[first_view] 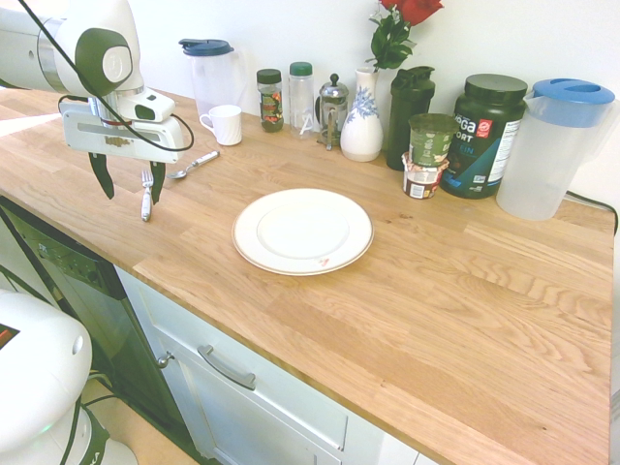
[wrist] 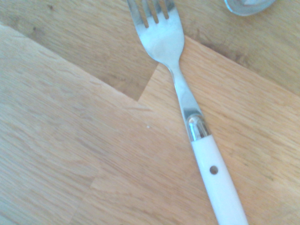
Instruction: Put the fork into the plate
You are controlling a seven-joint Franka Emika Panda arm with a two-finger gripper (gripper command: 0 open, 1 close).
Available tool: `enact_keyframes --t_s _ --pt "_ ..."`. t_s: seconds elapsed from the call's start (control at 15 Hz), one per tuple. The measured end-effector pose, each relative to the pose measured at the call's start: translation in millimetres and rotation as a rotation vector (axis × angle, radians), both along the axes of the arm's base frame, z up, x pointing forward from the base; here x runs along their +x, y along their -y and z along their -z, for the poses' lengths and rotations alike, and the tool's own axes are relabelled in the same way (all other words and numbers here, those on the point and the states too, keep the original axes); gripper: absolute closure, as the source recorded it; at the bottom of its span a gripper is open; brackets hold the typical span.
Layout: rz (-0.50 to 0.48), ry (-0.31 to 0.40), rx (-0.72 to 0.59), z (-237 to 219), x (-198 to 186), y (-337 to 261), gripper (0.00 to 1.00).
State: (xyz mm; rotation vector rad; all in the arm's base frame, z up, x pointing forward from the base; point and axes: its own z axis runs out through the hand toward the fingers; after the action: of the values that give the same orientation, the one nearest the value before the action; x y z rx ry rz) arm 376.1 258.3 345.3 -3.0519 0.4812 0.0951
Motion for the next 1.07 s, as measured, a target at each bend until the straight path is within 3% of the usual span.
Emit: enact_keyframes --t_s 1.07 --pt "-0.039 0.018 -0.028 22 5 -4 1.00"
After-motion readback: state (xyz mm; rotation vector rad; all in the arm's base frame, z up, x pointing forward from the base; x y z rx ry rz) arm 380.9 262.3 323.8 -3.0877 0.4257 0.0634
